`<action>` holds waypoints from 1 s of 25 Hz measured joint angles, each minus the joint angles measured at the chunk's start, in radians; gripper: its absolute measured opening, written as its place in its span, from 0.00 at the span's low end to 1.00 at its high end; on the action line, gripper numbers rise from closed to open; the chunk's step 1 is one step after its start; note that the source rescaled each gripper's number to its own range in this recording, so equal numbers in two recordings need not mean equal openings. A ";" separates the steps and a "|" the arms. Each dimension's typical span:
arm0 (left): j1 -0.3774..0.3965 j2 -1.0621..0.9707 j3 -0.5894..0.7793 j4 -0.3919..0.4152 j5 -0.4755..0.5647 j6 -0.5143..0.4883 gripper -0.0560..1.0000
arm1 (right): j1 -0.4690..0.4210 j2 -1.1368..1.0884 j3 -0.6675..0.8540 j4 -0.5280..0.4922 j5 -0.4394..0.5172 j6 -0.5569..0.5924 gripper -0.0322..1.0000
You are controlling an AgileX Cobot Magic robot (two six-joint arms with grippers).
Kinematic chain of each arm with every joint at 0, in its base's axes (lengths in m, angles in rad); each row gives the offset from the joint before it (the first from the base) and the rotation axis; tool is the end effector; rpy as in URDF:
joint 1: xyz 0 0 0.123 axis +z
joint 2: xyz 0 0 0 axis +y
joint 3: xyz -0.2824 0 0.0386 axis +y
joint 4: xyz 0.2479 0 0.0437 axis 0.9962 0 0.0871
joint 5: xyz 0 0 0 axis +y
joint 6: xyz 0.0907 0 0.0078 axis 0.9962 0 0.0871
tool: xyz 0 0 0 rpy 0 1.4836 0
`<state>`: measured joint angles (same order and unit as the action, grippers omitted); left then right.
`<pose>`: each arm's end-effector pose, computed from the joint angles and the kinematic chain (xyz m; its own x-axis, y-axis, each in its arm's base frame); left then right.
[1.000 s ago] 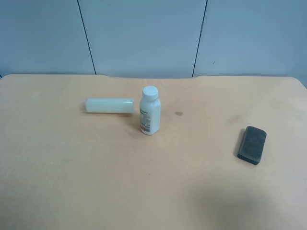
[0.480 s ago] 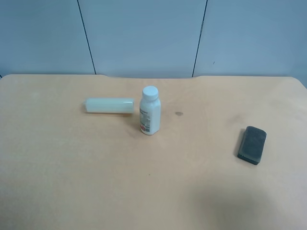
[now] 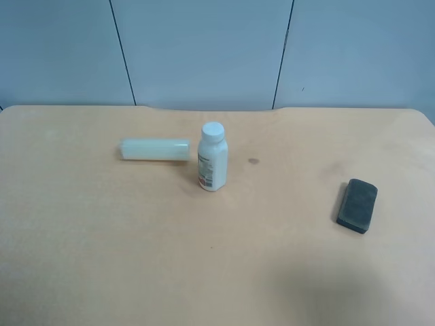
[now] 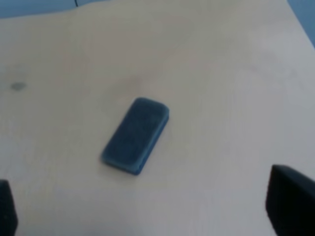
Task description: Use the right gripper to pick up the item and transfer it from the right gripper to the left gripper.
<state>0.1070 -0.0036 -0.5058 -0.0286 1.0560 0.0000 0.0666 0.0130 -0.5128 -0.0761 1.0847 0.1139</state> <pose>-0.0056 -0.0029 0.2792 -0.4395 -0.0614 -0.8962 -0.0908 0.9956 -0.0237 -0.0050 -0.0065 0.2790 -0.4744 0.0466 -0.8791 0.0298 0.9989 0.0368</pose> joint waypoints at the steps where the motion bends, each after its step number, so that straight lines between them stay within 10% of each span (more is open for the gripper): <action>1: 0.000 0.000 0.000 0.000 0.000 0.000 1.00 | 0.000 0.027 -0.015 -0.006 0.008 0.019 1.00; 15: 0.000 0.000 0.000 0.000 0.000 0.000 1.00 | 0.000 0.745 -0.273 -0.080 0.002 0.256 1.00; 25: 0.000 0.000 0.000 0.000 0.000 0.000 1.00 | 0.000 1.130 -0.279 0.016 -0.203 0.335 1.00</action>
<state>0.1070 -0.0036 -0.5058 -0.0286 1.0560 0.0000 0.0666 1.1434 -0.7917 -0.0597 0.8815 0.4489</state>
